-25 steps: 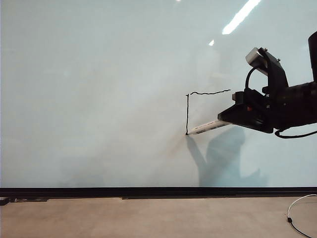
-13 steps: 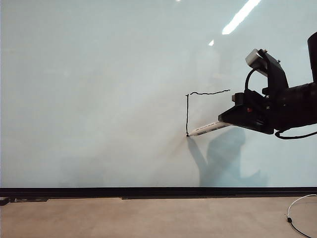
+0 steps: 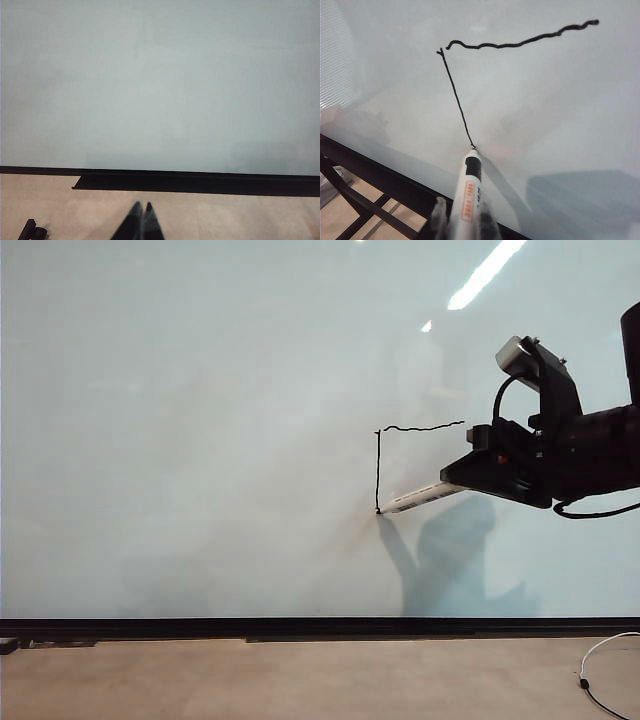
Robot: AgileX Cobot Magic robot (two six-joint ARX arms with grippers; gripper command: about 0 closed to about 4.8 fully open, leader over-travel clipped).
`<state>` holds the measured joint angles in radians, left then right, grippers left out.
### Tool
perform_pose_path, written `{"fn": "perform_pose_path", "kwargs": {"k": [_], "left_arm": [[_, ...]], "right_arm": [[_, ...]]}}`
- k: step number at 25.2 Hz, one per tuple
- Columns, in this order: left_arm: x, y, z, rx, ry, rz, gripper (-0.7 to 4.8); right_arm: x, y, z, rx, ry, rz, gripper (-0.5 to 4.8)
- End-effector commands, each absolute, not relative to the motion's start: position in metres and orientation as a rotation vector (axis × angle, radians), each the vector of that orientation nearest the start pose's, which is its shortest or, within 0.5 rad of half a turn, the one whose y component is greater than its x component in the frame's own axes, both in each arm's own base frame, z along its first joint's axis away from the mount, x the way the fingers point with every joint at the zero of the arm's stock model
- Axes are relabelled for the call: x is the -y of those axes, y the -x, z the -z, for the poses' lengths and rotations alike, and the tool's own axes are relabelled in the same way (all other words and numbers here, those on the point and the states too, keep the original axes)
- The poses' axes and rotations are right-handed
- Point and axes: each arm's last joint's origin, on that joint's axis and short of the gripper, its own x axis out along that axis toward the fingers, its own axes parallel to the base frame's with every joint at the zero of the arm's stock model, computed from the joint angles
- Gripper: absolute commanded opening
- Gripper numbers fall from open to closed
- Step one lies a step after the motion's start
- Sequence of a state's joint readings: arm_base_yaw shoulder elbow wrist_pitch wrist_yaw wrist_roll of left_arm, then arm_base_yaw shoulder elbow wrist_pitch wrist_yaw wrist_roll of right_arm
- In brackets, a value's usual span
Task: Pick up the pen on the shelf to the right of the whiteboard and draw a rectangle.
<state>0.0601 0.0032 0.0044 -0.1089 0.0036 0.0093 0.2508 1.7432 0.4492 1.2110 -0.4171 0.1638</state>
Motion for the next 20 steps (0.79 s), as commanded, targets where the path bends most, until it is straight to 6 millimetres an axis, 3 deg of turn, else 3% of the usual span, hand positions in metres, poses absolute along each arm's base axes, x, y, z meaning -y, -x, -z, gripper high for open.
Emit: {"fn": "perform_pose_path", "kwargs": {"k": [1, 20], "left_arm": [[-0.006, -0.097, -0.156, -0.094, -0.007, -0.057, -0.04], [-0.006, -0.097, -0.156, -0.094, -0.007, -0.057, -0.05]], "right_arm": [[-0.081, -0.273, -0.141, -0.101, -0.161, -0.638, -0.05], [-0.067, -0.271, -0.140, -0.069, -0.165, -0.587, -0.05]]}}
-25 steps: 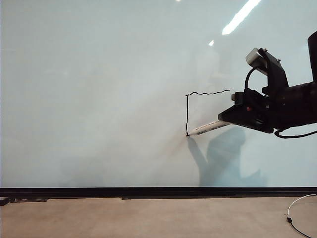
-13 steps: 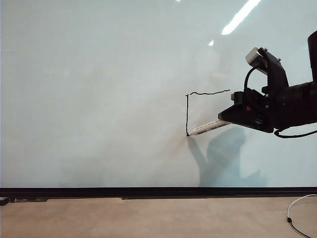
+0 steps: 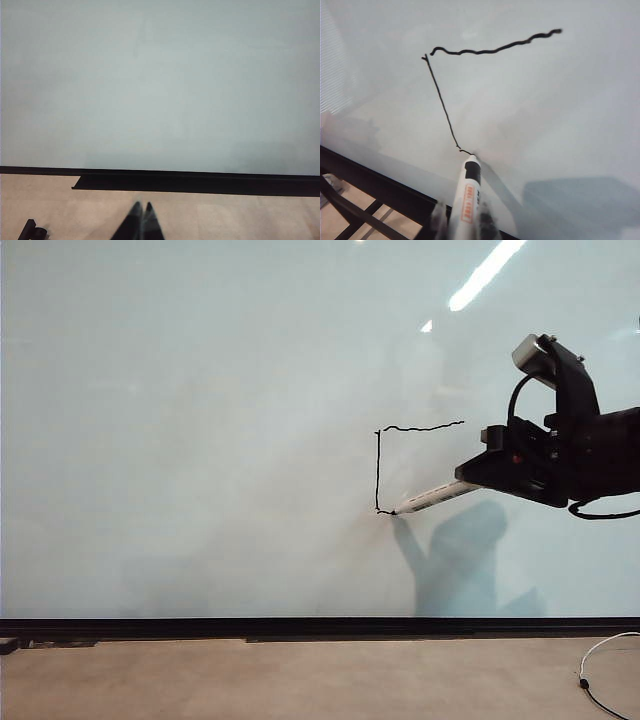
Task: Pick up the pen on the shelf to the right of the whiteboard and draw a rectangle.
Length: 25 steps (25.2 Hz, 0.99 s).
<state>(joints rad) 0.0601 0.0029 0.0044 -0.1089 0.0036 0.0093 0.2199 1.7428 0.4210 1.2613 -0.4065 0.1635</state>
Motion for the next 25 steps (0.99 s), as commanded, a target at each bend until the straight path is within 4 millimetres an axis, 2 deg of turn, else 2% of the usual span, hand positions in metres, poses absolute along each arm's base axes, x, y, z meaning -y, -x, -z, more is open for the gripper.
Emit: {"fn": "perform_pose_path", "kwargs": {"k": [1, 25], "left_arm": [[-0.006, -0.097, -0.156, -0.094, -0.007, -0.057, -0.04], [-0.006, -0.097, -0.156, -0.094, -0.007, -0.057, -0.05]], "right_arm": [[-0.067, -0.270, -0.140, -0.071, -0.165, -0.585, -0.05], [-0.039, -0.260, -0.141, -0.038, -0.165, -0.503, -0.05]]}}
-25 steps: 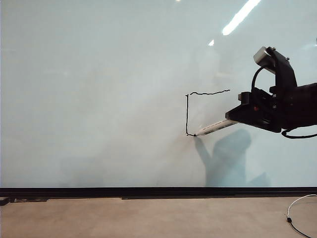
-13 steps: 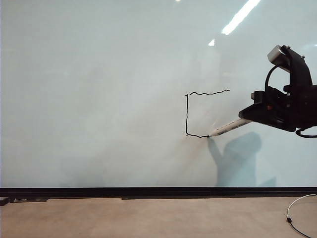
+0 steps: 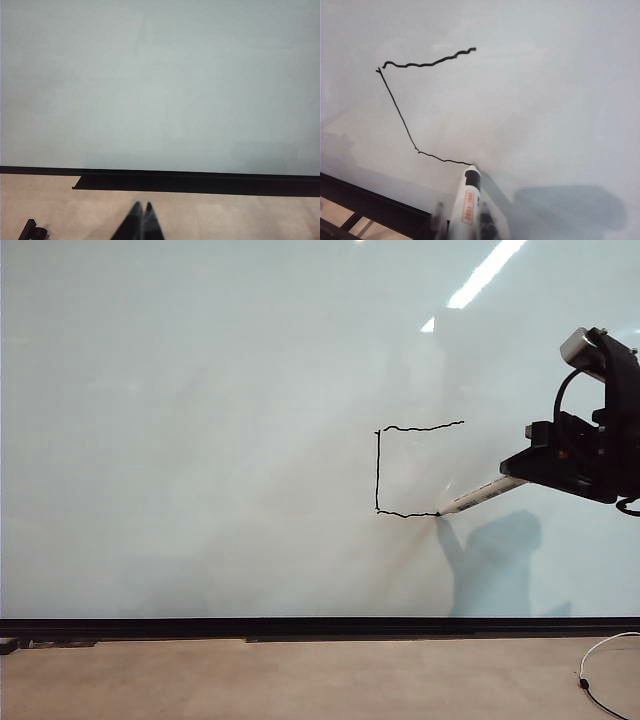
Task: Pick up the pen on the shelf to the right of the whiteboard and draw a rectangle.
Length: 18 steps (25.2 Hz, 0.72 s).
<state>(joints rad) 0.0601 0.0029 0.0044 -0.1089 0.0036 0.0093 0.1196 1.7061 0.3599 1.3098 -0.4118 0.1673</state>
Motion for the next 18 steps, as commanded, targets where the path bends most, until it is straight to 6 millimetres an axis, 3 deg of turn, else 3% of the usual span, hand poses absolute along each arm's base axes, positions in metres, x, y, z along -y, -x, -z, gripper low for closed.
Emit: {"fn": "perform_pose_path", "kwargs": {"k": [1, 18], "left_arm": [[-0.006, -0.097, -0.156, -0.094, -0.007, -0.057, -0.04], [-0.006, -0.097, -0.156, -0.094, -0.007, -0.057, -0.04]], "right_arm": [[-0.039, -0.260, -0.141, -0.039, -0.164, -0.502, -0.05], [-0.025, -0.260, -0.141, -0.020, -0.162, -0.459, -0.05]]}}
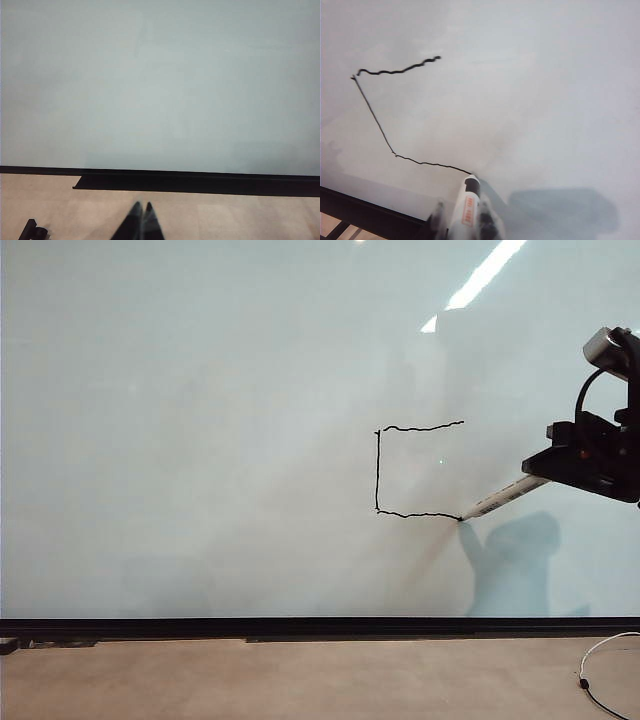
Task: Pick up the pen on the shelf to the right of the whiteboard and draw a rectangle.
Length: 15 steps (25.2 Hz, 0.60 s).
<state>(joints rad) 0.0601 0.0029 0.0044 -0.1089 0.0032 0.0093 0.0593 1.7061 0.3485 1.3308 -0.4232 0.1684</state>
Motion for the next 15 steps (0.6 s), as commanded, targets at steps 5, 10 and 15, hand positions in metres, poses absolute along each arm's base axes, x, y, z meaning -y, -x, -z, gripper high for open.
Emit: {"fn": "perform_pose_path", "kwargs": {"k": [5, 10, 15], "left_arm": [[-0.006, -0.097, -0.156, -0.094, -0.007, -0.057, -0.04], [-0.006, -0.097, -0.156, -0.094, -0.007, -0.057, -0.04], [-0.006, -0.097, -0.156, -0.094, -0.007, -0.057, -0.04]], "right_arm": [[-0.023, -0.260, -0.142, -0.015, -0.165, -0.464, -0.05], [-0.024, -0.260, -0.143, -0.010, -0.170, -0.474, -0.05], [-0.029, -0.244, -0.141, -0.014, -0.173, -0.506, -0.06]]}}
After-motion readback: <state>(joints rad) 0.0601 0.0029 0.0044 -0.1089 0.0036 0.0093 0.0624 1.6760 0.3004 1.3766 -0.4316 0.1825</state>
